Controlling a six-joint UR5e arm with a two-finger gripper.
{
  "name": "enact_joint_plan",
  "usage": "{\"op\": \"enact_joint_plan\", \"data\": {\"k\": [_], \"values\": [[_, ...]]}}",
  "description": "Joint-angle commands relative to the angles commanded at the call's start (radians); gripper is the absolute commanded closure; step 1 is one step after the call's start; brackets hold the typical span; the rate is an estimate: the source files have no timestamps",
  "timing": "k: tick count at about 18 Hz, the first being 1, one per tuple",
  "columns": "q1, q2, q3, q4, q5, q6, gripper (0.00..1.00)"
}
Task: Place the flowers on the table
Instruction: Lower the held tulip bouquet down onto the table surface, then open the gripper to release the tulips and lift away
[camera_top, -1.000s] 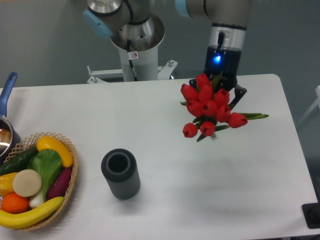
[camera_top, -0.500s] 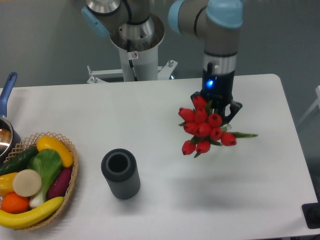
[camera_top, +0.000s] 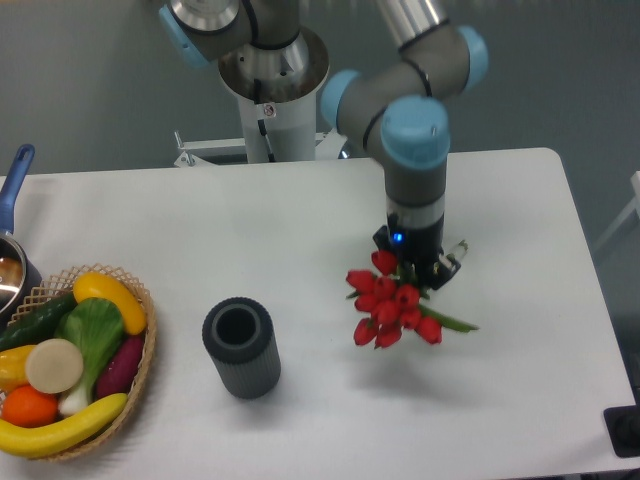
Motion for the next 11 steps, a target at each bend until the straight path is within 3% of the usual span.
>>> {"op": "enact_joint_plan", "data": {"k": [3, 5, 7, 11], "values": [[-0.02, -0.04, 0.015, 0.0, 0.017, -0.002, 0.67], [-0.02, -0.033, 0.023, -0.001, 0.014, -0.002, 0.6], [-0.019, -0.022, 0.025, 0.003, 0.01, 0.0, 0.0], [-0.028, 0.049, 0.018, 0.005, -0.016, -0.017, 0.0]]}}
